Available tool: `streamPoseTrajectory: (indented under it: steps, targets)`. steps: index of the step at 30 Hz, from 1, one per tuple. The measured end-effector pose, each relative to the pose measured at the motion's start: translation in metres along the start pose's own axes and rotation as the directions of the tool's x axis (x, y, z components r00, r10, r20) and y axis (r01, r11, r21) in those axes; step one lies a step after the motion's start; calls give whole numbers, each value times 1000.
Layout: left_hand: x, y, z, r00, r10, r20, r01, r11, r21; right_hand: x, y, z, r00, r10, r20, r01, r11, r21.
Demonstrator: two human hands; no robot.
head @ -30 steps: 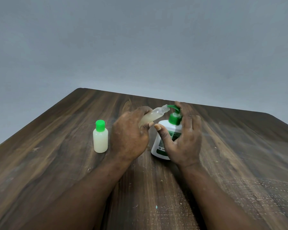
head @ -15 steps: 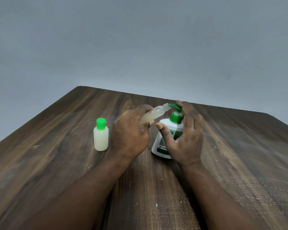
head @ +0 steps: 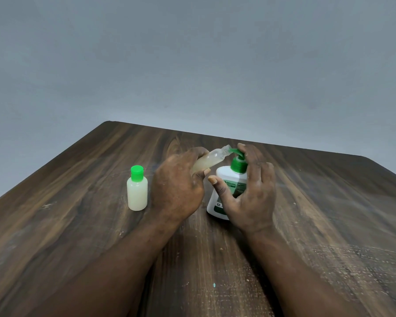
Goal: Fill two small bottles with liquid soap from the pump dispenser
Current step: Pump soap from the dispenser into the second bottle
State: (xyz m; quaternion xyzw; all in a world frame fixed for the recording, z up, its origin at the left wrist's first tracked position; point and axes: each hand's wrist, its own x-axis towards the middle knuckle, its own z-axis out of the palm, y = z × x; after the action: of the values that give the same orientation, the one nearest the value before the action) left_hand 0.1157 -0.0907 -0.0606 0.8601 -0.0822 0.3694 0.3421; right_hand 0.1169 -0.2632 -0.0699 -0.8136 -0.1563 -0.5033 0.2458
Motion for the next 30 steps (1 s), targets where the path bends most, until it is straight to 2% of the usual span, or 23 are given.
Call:
streamPoseTrajectory:
  steps: [30]
  targets:
    - [0,1,-2,1000,-9,3,9,1000,7,0,-1,-1,1000,11,-16,-11,1000,12]
